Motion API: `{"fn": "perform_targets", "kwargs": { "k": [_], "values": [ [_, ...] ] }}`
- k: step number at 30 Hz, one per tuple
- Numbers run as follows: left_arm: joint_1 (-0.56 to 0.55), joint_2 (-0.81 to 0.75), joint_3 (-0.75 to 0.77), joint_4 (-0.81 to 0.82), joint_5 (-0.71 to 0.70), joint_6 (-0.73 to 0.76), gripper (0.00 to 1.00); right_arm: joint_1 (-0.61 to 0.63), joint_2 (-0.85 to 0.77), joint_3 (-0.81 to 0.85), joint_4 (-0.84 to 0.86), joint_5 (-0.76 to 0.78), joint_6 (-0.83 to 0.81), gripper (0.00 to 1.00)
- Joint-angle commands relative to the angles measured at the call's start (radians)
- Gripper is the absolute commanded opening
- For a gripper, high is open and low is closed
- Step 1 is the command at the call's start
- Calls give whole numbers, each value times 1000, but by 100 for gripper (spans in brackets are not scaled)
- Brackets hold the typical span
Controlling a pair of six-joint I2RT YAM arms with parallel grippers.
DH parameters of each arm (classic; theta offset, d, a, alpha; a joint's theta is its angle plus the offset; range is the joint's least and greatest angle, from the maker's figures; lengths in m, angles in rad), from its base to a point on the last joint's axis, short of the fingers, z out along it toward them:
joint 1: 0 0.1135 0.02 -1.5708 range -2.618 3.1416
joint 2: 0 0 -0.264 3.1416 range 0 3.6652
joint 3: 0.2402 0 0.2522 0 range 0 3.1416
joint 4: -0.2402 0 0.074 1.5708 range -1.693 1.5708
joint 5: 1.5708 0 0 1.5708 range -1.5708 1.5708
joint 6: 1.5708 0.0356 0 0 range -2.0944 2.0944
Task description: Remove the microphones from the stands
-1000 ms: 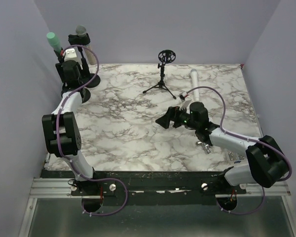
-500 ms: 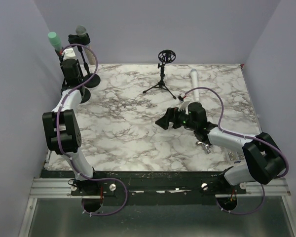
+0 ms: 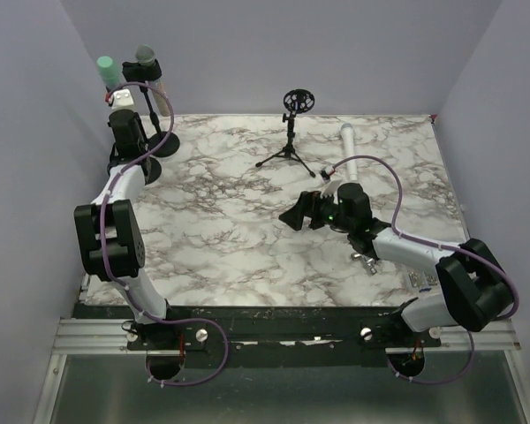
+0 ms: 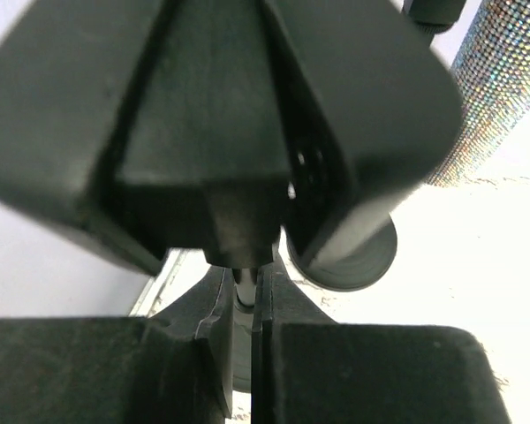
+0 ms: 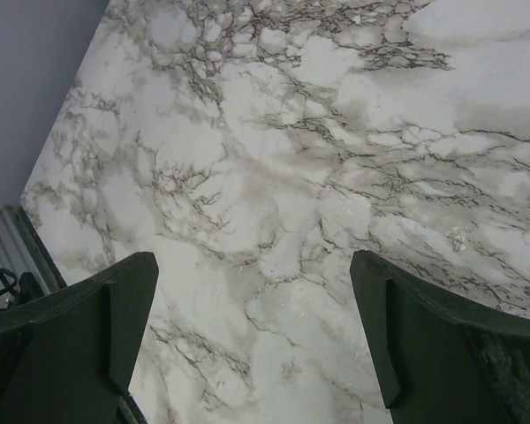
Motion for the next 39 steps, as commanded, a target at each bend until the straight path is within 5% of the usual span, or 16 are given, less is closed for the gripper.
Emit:
{"fn": "perform_targets", "kwargs": {
  "k": [1, 12, 21, 27, 36, 39],
  "values": [
    [3, -108, -129, 15, 109, -67, 0, 6, -30, 2, 4, 46, -14, 100],
    [-148, -374, -441, 98, 162, -196, 0, 6, -63, -16, 0, 84, -26, 100],
    [-444, -594, -644, 99, 135, -249, 0, 6, -81, -30, -3, 128, -43, 100],
    [-655, -671, -661, 50, 114, -157, 0, 6, -79, -35, 5, 132, -48, 100],
    [-708, -736, -706, 42, 186, -95, 0, 5, -107, -51, 4, 172, -70, 100],
    [-711, -739, -697, 21, 203, -104, 15, 6, -104, -54, 6, 180, -71, 100]
  ]
}}
